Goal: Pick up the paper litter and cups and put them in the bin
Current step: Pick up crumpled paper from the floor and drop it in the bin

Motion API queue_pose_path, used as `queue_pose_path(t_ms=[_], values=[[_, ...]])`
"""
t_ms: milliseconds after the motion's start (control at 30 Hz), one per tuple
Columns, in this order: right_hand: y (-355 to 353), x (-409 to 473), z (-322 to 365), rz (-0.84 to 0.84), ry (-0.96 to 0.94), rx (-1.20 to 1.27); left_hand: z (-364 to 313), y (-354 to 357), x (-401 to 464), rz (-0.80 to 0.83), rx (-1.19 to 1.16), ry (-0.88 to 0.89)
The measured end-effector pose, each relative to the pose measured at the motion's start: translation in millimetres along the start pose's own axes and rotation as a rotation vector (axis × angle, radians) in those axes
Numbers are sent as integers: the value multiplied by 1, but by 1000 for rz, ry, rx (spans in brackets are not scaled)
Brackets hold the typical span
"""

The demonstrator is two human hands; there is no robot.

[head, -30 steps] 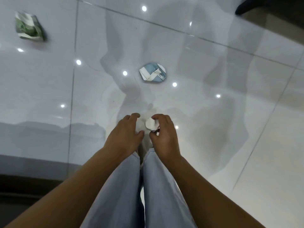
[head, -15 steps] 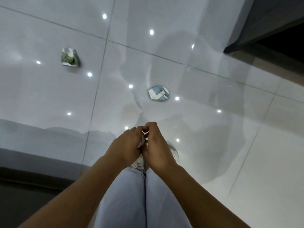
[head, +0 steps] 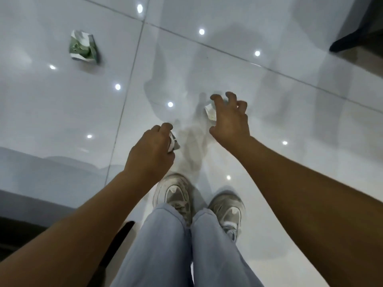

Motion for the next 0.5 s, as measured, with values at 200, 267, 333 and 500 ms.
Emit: queue_pose_path(t_ms=[200,267,333,500], values=[[22,25,-5,-92,-41,-129,18,33,16,15,16,3],[21,22,-9,-97,-59,-107,22,42,15,43,13,-20],[21,13,-15,-54,-70,-58,20,44,9,55,10,-35],[-8,-48,-14,-46,-54,47,-15,16,-28,70,51,-17]])
Point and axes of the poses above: each hand's wrist, its own x-axis towards the middle knuckle, its own y-axis out of the palm, z = x × y, the point moved 9 cm from there along x, towards the middle knuckle, and after that the axes turned 13 degrees about z, right-handed, at the moved point
